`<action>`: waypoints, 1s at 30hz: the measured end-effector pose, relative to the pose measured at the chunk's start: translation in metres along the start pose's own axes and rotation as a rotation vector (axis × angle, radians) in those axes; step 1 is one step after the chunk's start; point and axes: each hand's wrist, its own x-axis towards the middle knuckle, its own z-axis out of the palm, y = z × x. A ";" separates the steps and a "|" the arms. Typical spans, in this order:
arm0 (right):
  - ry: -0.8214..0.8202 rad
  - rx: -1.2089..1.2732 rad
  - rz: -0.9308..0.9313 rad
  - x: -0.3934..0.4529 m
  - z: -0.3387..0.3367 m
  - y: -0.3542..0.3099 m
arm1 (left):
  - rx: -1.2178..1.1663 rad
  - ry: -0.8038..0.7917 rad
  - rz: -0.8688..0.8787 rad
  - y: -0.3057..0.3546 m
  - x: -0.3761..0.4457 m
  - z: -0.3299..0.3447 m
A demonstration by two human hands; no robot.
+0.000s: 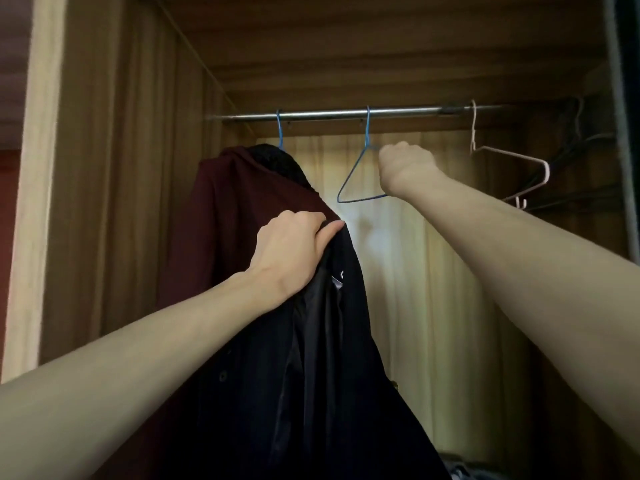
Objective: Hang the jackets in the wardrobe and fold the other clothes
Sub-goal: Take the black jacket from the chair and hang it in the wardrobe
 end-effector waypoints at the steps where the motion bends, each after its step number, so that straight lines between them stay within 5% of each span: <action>1: 0.014 0.041 0.023 0.005 0.005 -0.001 | 0.009 -0.004 -0.004 0.000 0.000 -0.001; 8: 0.164 0.438 0.137 0.020 0.037 0.008 | 0.076 -0.036 -0.039 -0.008 -0.005 -0.010; 13: 0.126 0.637 0.220 0.023 0.064 0.020 | 0.133 -0.008 -0.053 -0.020 -0.011 -0.022; 20: 0.274 0.929 0.110 -0.013 0.089 0.017 | 0.256 0.042 -0.051 -0.033 -0.026 -0.028; 30: 0.099 1.233 0.116 -0.163 0.088 -0.022 | 0.137 -0.081 -0.200 -0.044 -0.063 -0.046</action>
